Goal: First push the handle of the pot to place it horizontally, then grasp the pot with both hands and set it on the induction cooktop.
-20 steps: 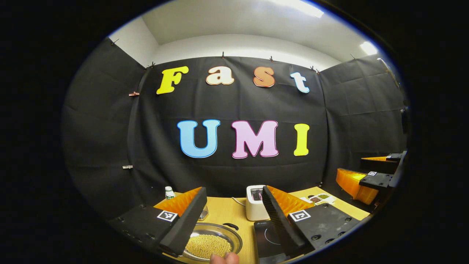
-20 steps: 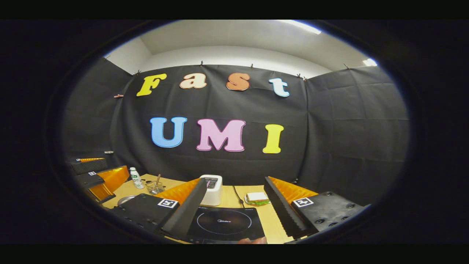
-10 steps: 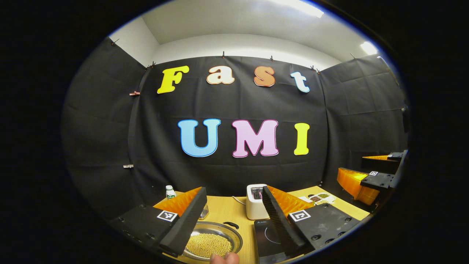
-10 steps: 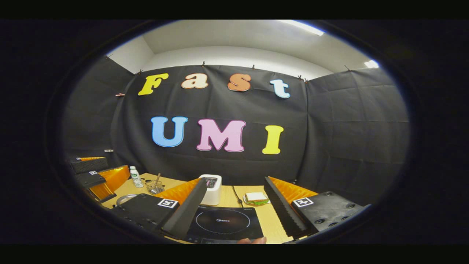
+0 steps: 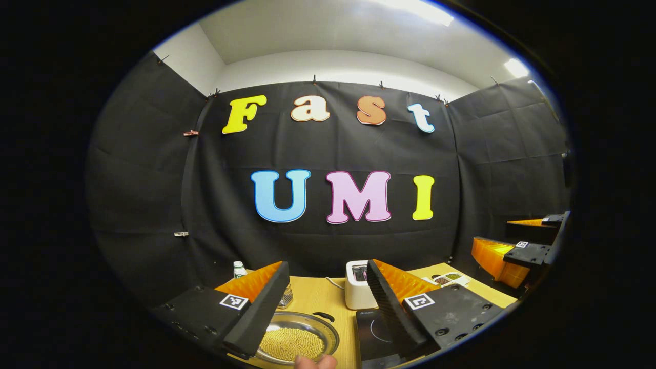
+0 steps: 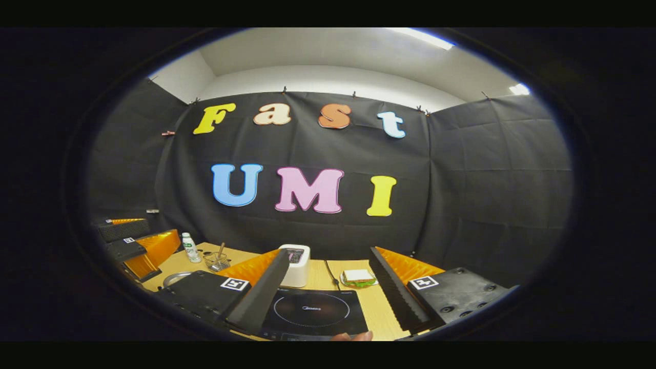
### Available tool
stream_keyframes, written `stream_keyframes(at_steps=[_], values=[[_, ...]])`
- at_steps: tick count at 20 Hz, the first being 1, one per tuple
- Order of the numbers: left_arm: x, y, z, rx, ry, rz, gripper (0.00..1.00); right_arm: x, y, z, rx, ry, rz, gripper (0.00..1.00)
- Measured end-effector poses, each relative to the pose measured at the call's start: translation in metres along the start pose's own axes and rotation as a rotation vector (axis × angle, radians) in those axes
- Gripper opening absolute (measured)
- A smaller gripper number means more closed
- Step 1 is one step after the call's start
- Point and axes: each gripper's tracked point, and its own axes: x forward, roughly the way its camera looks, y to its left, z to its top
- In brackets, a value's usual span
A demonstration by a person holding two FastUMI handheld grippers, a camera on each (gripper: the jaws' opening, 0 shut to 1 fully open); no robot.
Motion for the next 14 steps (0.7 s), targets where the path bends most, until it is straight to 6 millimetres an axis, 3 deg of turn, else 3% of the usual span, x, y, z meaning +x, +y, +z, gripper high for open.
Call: stream_keyframes(at_steps=[3,4,8,9,14], values=[[-0.001,-0.002,0.000,0.007,0.005,-0.026,0.95,0.001,0.000,-0.001,0.005,0.001,0.001,0.98],[-0.002,-0.005,0.002,0.009,0.007,-0.041,0.91,0.001,0.000,-0.001,0.004,0.002,0.002,0.98],[-0.005,-0.019,-0.006,0.017,0.046,-0.141,0.11,0.000,-0.002,0.001,0.000,-0.004,-0.001,0.97],[-0.007,-0.020,-0.009,0.022,0.066,-0.152,0.05,0.000,-0.002,0.000,0.001,-0.004,0.000,0.98],[-0.016,-0.032,-0.059,0.045,0.260,-0.222,0.05,0.002,-0.005,-0.004,-0.002,0.004,-0.003,0.98]])
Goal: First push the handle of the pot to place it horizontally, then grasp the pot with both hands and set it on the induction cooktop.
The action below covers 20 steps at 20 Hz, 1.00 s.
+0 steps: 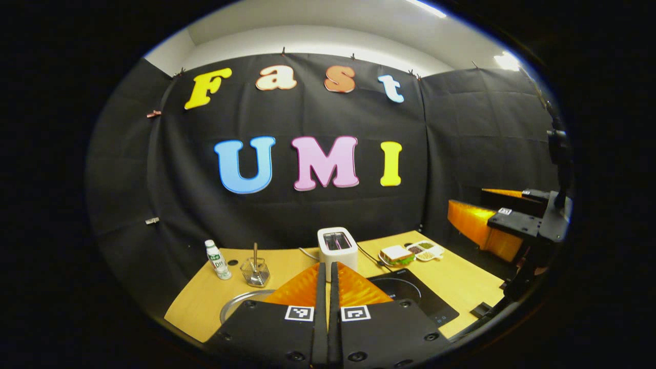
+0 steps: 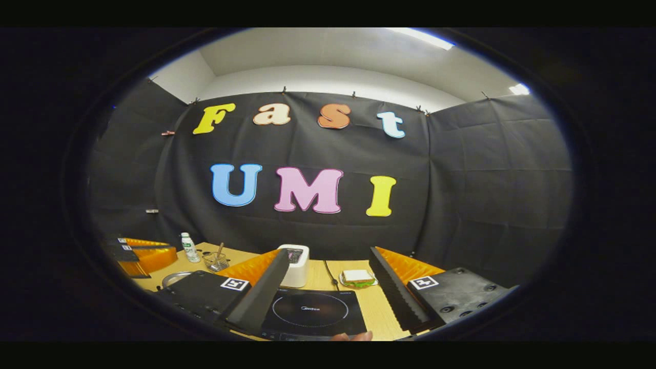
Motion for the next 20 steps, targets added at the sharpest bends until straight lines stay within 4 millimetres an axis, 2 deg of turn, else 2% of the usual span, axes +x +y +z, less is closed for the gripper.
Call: stream_keyframes(at_steps=[3,5,7,9,12,17,20], values=[[0.002,-0.002,-0.032,0.039,0.118,-0.036,0.05,0.001,0.000,-0.006,0.009,0.015,-0.001,0.98],[0.002,-0.006,-0.063,0.056,0.223,-0.076,0.05,0.001,-0.001,-0.010,0.014,0.024,-0.001,0.98],[-0.001,-0.014,-0.097,0.015,0.329,-0.128,0.05,0.002,-0.002,-0.013,0.012,0.030,-0.002,0.98],[-0.009,-0.016,-0.122,-0.054,0.417,-0.152,0.05,0.002,-0.004,-0.015,0.014,0.035,-0.004,0.97],[-0.026,-0.006,-0.155,-0.122,0.528,-0.159,0.05,0.003,-0.009,-0.018,0.012,0.042,-0.014,0.97],[-0.049,0.025,-0.214,-0.170,0.714,-0.159,0.05,0.004,-0.019,-0.025,0.012,0.058,-0.042,0.98],[-0.059,0.043,-0.240,-0.207,0.805,-0.181,0.05,0.003,-0.019,-0.025,0.009,0.058,-0.042,0.97]])
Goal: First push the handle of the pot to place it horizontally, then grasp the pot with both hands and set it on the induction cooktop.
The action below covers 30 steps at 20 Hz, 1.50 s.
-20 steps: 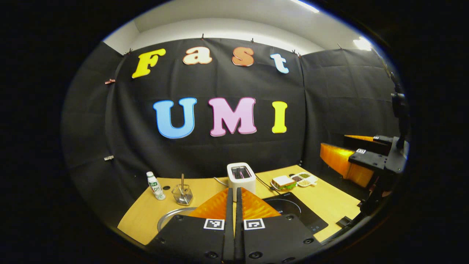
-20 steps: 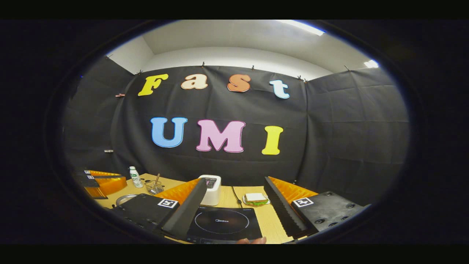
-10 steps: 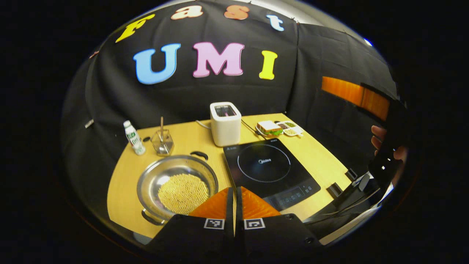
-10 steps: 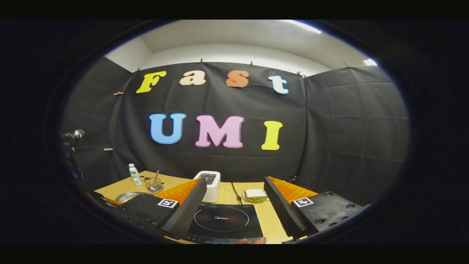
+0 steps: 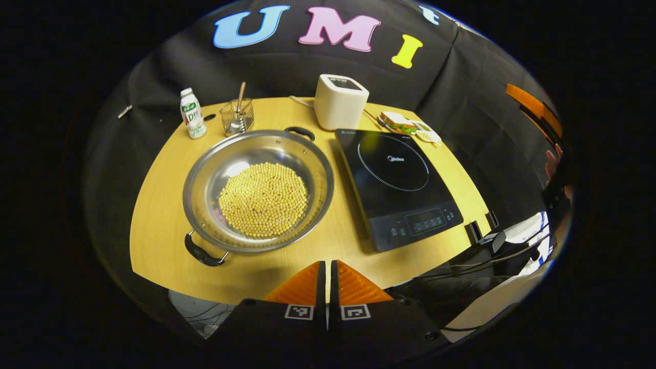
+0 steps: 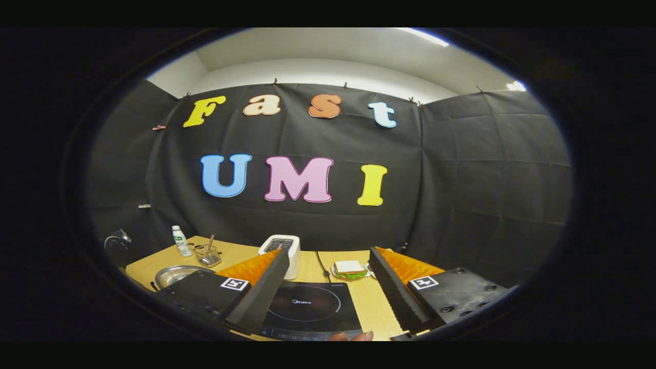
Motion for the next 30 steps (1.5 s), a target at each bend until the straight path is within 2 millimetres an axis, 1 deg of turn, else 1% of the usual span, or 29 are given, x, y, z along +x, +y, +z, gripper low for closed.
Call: stream_keyframes(at_steps=[2,5,8,9,11,14,17,19,22,24,26,30], values=[[0.005,0.020,-0.013,0.006,0.061,0.000,0.05,-0.001,0.000,0.000,-0.003,-0.001,0.001,0.98],[0.013,0.043,-0.028,-0.002,0.136,0.001,0.05,-0.002,-0.001,-0.002,-0.009,0.000,-0.001,0.97],[0.019,0.064,-0.035,-0.044,0.205,-0.011,0.05,-0.004,-0.005,-0.002,-0.008,0.001,-0.010,0.96],[0.022,0.071,-0.035,-0.053,0.218,-0.011,0.05,-0.003,-0.007,-0.002,-0.006,0.001,-0.014,0.97],[0.027,0.083,-0.032,-0.060,0.231,-0.004,0.05,-0.004,-0.009,-0.002,-0.006,0.002,-0.020,0.97],[0.034,0.096,-0.028,-0.051,0.243,0.011,0.05,-0.005,-0.011,-0.004,-0.006,0.006,-0.025,0.97],[0.042,0.103,-0.021,-0.052,0.249,0.015,0.05,-0.006,-0.013,-0.004,-0.008,0.005,-0.027,0.98],[0.045,0.111,-0.021,-0.044,0.257,0.030,0.05,-0.006,-0.014,-0.005,-0.008,0.007,-0.027,0.98],[0.047,0.113,-0.020,-0.056,0.252,0.016,0.05,-0.007,-0.014,-0.006,-0.014,0.009,-0.028,0.98],[0.048,0.119,-0.018,-0.056,0.247,0.018,0.05,-0.007,-0.013,-0.007,-0.020,0.010,-0.029,0.98],[0.048,0.129,-0.017,-0.044,0.244,0.036,0.05,-0.007,-0.013,-0.008,-0.021,0.013,-0.028,0.98],[0.047,0.155,-0.013,-0.036,0.238,0.070,0.05,-0.008,-0.012,-0.009,-0.026,0.017,-0.033,0.97]])
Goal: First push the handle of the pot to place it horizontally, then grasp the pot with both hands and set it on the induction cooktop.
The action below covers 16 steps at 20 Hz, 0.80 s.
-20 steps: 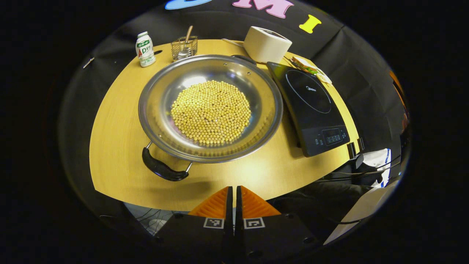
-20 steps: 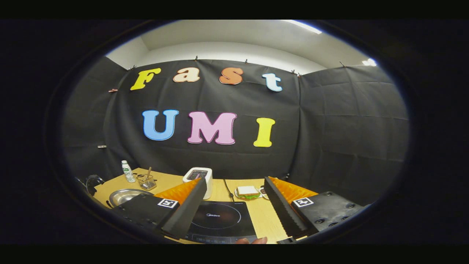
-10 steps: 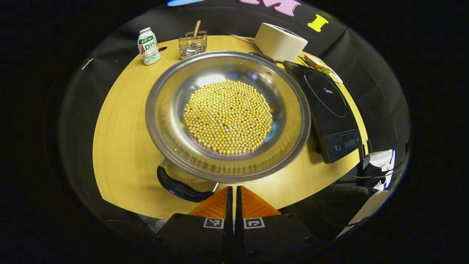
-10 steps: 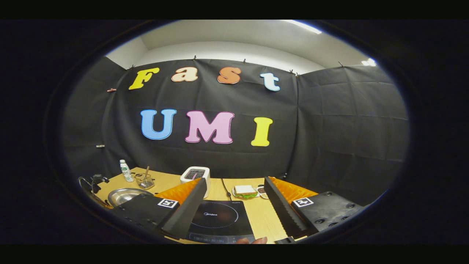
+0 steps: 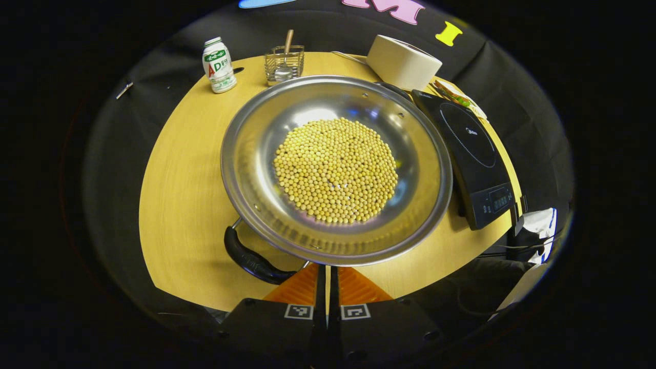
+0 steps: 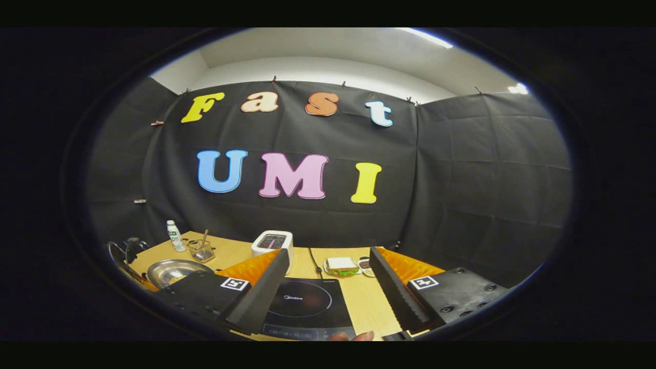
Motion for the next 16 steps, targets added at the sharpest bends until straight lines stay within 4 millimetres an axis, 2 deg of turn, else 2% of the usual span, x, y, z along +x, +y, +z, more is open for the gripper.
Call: stream_keyframes(at_steps=[5,11,16], values=[[0.000,0.035,0.006,-0.007,0.007,0.060,0.05,-0.003,-0.003,-0.004,-0.009,0.009,-0.017,0.97],[0.002,0.085,0.023,-0.085,0.002,0.160,0.05,-0.004,-0.003,-0.006,-0.018,0.015,-0.033,0.98],[0.014,0.115,0.036,-0.109,-0.009,0.203,0.05,-0.002,-0.004,-0.010,-0.025,0.034,-0.041,0.98]])
